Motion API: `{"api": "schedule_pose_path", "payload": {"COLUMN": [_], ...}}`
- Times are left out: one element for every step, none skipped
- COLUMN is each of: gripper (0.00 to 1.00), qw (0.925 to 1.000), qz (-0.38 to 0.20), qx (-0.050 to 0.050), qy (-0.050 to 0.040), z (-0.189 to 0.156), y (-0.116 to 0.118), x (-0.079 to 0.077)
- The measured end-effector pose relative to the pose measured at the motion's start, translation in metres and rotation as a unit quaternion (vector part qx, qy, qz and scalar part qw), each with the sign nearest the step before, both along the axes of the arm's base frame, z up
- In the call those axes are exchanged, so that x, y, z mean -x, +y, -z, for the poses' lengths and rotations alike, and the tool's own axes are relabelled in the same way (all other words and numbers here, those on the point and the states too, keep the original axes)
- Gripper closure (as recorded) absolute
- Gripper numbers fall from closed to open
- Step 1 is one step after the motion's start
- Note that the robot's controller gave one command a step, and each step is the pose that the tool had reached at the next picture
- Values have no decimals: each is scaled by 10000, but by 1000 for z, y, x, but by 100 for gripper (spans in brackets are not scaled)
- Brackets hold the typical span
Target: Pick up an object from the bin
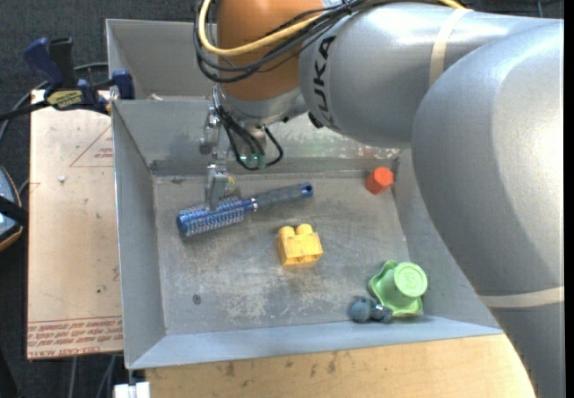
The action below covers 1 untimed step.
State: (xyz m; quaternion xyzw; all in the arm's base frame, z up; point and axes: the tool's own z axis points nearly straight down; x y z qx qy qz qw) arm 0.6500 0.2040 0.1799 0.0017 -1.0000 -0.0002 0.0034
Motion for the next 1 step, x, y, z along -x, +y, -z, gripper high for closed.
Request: {"api": "schedule_pose_path", "payload": {"gripper": [0], "qw": [9998], "qz": [214], "qx": [1], "qy": [-20], "z": [103], "y": [-36], "x": [16]}}
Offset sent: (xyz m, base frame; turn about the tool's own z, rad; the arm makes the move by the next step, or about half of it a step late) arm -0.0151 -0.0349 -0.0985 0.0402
